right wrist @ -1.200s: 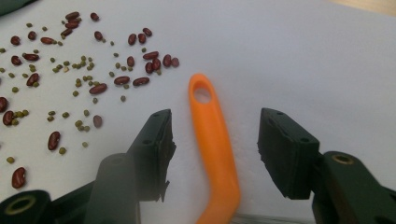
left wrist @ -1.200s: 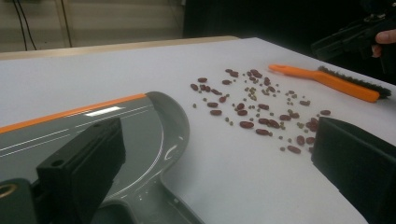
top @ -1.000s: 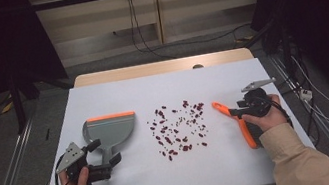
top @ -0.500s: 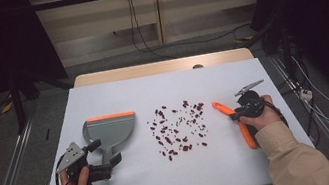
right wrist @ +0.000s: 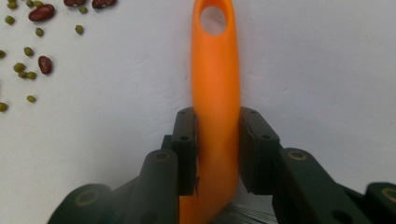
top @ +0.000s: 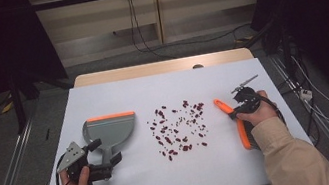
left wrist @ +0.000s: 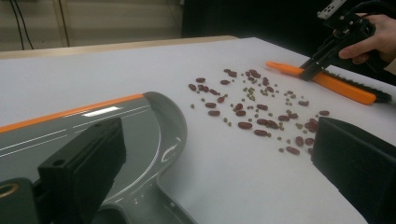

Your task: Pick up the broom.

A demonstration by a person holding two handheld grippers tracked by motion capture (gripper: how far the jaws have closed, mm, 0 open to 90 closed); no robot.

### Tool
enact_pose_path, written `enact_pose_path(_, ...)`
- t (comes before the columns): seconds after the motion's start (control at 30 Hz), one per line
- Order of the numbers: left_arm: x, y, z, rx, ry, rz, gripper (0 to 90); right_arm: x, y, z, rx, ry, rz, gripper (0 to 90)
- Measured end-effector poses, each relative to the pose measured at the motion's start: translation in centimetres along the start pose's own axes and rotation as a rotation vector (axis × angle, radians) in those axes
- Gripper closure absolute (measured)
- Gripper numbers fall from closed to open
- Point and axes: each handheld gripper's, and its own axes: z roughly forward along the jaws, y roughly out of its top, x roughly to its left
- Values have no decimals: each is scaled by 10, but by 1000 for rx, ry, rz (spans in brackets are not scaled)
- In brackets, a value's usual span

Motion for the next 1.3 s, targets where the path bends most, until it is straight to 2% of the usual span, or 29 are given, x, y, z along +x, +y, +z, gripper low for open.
enact_pose_path(0.07,0,0,-1,-4,-1,3,31,-2,-1,-1,-8,9,8,703)
enact_pose_path(0.23,1,1,-2,-8,4,4,31,3,0,-1,-19,-22,-21,703)
enact_pose_path(0.33,0,2,-3,-16,6,3,31,4,0,-5,-52,-25,-20,703)
enact_pose_path(0.57,-3,4,-2,-17,7,2,31,5,-5,-31,-225,-6,-9,703)
enact_pose_path(0.77,-9,16,-1,-10,-6,6,31,9,-18,-54,-416,13,-3,703)
enact_pose_path(0.87,-14,23,1,-10,-7,19,31,14,-22,-62,-490,25,-6,703)
enact_pose_path(0.97,-18,28,4,-9,-11,25,31,17,-25,-67,-532,21,-22,703)
enact_pose_path(1.1,-24,35,11,7,-27,33,31,18,-30,-72,-575,32,-19,703)
enact_pose_path(1.3,-34,42,24,24,-60,43,39,16,-39,-77,-663,72,-7,703)
